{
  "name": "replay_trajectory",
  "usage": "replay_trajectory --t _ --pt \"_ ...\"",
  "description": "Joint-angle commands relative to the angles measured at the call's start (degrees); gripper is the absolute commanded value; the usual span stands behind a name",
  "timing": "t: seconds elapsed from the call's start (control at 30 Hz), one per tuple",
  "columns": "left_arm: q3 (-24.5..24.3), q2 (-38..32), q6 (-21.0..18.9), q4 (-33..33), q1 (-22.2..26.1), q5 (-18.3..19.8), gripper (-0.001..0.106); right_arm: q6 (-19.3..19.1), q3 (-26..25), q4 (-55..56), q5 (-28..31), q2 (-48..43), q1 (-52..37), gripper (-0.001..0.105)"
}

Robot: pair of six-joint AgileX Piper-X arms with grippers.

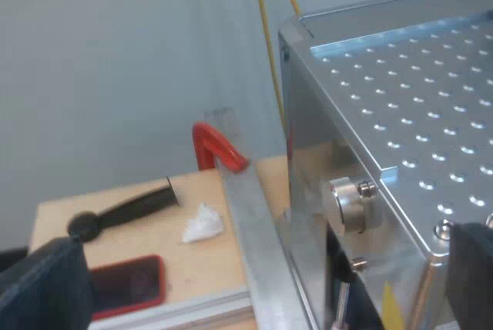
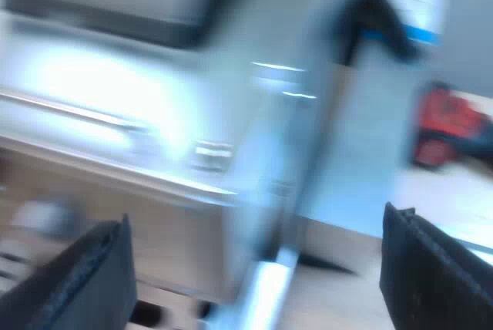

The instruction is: Put the handle in the coffee machine

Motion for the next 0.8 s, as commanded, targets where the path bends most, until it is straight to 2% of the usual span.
replay_trajectory --t 0.03,0.27,0.37,0.57,0.73,0.8 --pt "-0.3 -0.3 -2.3 1.7 0.0 -0.3 0.095 -2.2 -0.8 3.6 -3.0 -1.7 -7.2 0.069" --pt "-0.3 -2.7 -2.0 2.6 0.0 -0.3 0.095 -2.2 -0.3 9.3 -14.9 -3.4 -24.4 0.069" --pt "-0.3 -4.4 -0.9 2.8 0.0 -0.3 0.095 -2.5 0.8 10.4 -17.0 -4.6 -31.0 0.069" --pt "-0.3 -8.4 0.4 4.1 0.0 -0.5 0.095 -6.2 4.4 11.1 -17.2 -10.2 -36.1 0.069" --pt "-0.1 -13.2 1.4 7.6 0.0 -0.5 0.095 -6.3 9.4 11.2 -17.2 -18.9 -36.1 0.069" --pt "0.3 -15.2 2.1 9.0 0.0 -0.5 0.095 -7.5 11.4 11.2 -17.2 -22.6 -36.1 0.069"
